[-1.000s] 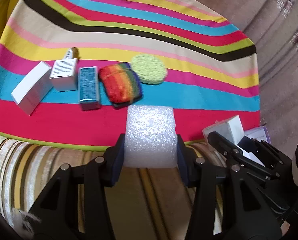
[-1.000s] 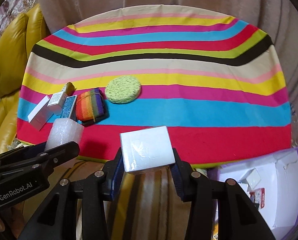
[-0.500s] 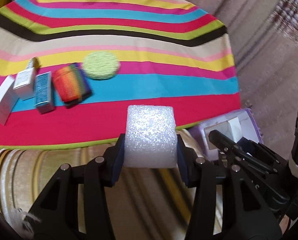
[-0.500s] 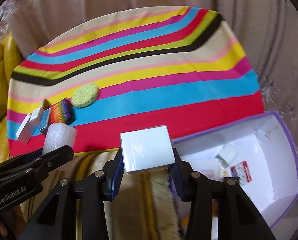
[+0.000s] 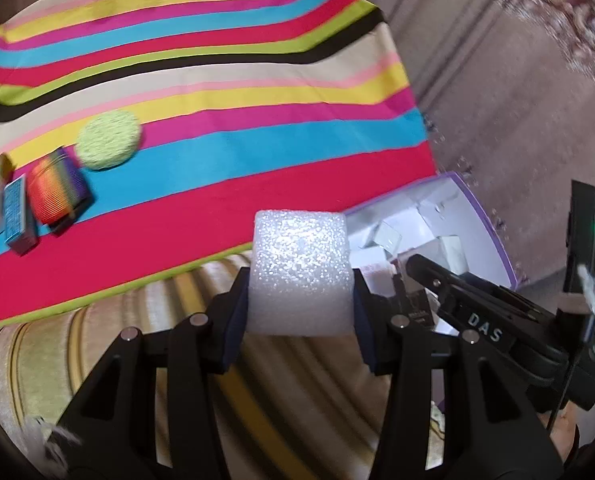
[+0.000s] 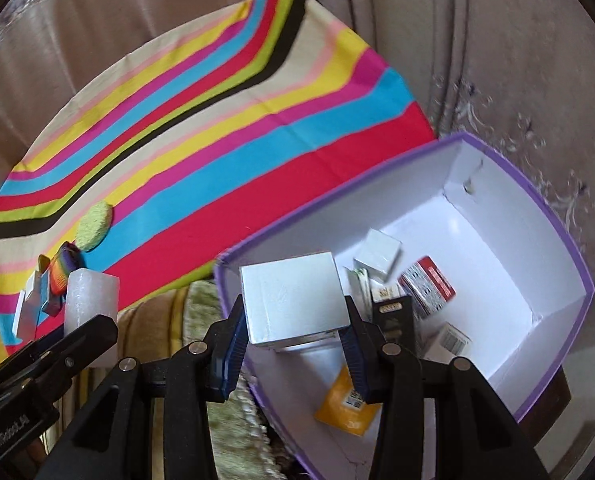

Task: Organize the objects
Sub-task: 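Carry the foam block and cube box into the purple box and release both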

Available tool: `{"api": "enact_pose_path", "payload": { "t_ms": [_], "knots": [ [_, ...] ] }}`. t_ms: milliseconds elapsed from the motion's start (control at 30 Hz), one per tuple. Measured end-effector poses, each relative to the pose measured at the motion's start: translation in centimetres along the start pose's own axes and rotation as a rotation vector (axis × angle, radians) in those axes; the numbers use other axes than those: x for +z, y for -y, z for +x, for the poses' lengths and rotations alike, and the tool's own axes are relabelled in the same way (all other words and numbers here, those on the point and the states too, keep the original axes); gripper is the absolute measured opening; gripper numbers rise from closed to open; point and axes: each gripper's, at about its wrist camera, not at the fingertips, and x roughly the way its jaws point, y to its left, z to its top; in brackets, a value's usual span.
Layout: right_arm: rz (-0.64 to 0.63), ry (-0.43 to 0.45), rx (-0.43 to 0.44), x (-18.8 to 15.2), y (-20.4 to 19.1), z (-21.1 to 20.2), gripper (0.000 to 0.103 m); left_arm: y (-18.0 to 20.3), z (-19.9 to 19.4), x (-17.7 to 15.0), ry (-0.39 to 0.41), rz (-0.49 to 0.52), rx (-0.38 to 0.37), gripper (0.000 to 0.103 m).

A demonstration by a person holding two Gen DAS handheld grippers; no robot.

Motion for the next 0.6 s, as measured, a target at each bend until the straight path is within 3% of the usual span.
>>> {"api": "enact_pose_path", "payload": {
  "t_ms": [500, 600],
  "knots": [
    [0.303, -0.008, -0.075, -0.7, 7.9, -0.2, 0.045, 5.9, 2.6, -0.4, -0.109, 0.166, -0.122, 0.051],
    [0.333, -0.015, -0.065, -0.8, 8.5, 0.0, 0.055, 6.5, 2.7, -0.6, -0.127, 0.182, -0.143, 0.058]
  ]
}}
